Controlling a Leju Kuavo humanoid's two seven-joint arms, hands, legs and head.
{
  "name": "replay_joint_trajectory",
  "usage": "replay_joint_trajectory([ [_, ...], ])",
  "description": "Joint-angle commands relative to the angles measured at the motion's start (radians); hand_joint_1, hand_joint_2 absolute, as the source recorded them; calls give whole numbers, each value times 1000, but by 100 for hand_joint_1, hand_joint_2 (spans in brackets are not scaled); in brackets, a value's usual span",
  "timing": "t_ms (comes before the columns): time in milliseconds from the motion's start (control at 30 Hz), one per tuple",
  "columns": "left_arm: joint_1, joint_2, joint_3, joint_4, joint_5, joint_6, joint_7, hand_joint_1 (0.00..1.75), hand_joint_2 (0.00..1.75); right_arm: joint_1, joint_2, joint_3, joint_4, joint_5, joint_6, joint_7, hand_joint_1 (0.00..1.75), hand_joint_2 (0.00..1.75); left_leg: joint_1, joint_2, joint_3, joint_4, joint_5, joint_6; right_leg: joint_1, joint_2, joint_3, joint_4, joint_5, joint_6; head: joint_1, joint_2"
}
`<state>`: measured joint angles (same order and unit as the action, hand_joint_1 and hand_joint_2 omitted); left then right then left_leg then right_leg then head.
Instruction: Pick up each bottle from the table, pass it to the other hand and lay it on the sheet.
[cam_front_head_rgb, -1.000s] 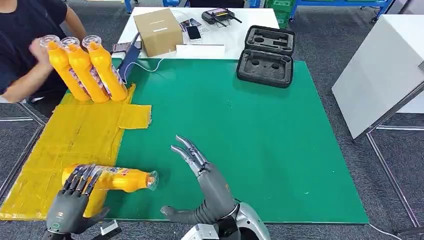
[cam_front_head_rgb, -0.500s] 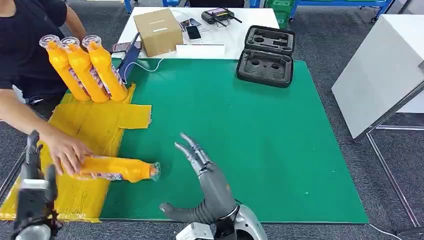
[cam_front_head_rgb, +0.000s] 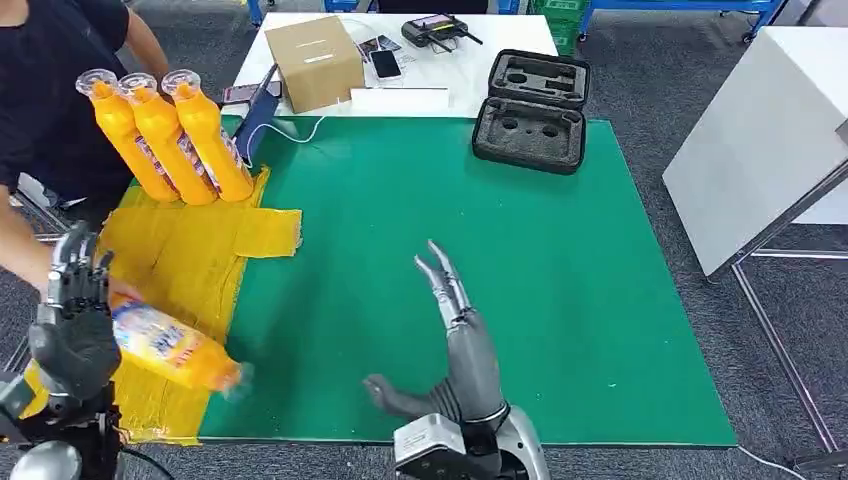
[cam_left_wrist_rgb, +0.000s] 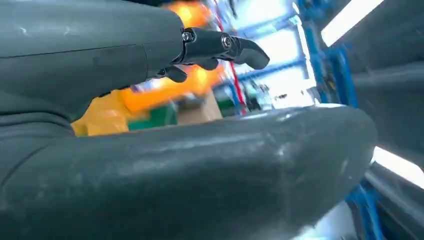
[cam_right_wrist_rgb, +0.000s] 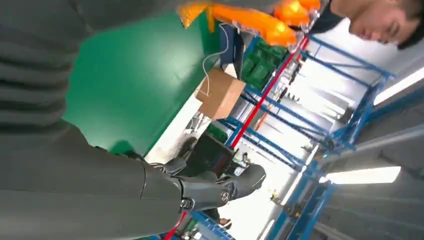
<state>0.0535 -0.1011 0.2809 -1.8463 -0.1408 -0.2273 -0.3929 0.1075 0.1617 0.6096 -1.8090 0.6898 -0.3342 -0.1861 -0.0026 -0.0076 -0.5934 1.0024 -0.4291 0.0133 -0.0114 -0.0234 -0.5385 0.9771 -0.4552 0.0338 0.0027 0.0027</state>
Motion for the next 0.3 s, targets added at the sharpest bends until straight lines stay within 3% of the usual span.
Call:
replay_joint_trajectory([
  [33,22,63,-83,48,29,-111,-70,0,0,-242,73,5,296,-94,-28,-22,0,0,0,5,1,-1,0,-1,0,5,1,-1,1,-1,1,0],
  [233,23,52,-77,67,22,-130,-76,0,0,-231,58,22,284,-100,-43,-20,0,0,1,4,3,-2,1,-2,1,4,3,-2,1,-1,0,0],
  [300,61,9,-116,18,-6,-131,-62,0,0,-158,17,9,197,-101,-40,-7,0,0,0,3,1,-1,1,-1,0,2,2,-1,0,0,0,0],
])
